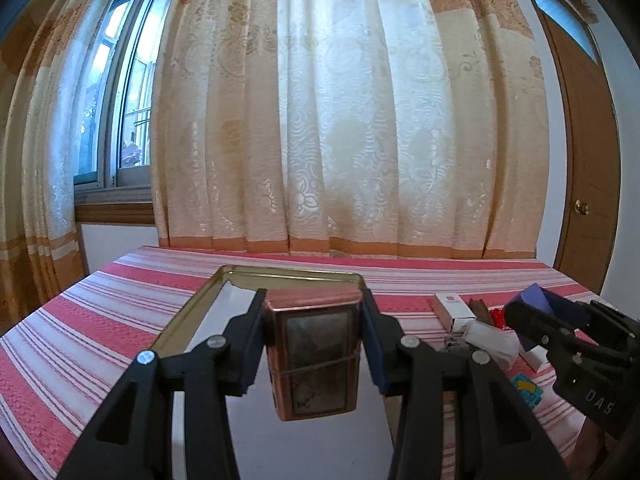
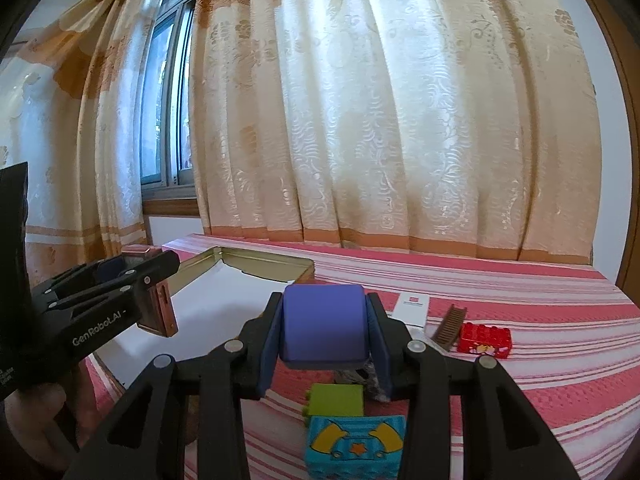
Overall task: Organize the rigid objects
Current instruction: 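Carry the picture box and purple cube over the tin tray with both tools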
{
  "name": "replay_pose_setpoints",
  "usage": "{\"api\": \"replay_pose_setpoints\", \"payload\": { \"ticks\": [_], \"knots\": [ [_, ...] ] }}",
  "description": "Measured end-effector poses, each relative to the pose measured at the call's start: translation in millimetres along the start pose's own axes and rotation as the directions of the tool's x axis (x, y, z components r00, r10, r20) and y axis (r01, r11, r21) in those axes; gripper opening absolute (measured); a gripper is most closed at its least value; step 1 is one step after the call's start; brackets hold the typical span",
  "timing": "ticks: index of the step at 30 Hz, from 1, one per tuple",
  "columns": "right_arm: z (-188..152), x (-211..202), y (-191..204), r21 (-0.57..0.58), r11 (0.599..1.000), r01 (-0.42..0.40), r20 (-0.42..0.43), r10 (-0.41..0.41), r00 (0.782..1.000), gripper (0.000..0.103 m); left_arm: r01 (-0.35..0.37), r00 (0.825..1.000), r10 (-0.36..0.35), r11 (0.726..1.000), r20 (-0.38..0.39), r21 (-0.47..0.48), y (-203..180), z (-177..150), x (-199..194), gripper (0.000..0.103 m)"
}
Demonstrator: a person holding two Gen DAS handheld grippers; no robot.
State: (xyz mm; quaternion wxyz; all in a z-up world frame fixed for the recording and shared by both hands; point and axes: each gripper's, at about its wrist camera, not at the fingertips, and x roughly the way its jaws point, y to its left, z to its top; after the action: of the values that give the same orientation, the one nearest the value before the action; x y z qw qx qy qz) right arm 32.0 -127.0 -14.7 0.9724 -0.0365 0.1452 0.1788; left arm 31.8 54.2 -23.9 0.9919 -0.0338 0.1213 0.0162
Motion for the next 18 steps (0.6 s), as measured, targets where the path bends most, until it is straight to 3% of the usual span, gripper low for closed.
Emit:
{"api": "replay_pose_setpoints", "payload": {
  "ticks": [18],
  "knots": [
    [4, 19, 26, -0.038, 0.998, -0.042, -0.022, 0.041, 0.999, 0.042, -0.037, 0.999, 0.037, 0.999, -0.028, 0.004, 22, 1, 7, 0.043]
  ]
}}
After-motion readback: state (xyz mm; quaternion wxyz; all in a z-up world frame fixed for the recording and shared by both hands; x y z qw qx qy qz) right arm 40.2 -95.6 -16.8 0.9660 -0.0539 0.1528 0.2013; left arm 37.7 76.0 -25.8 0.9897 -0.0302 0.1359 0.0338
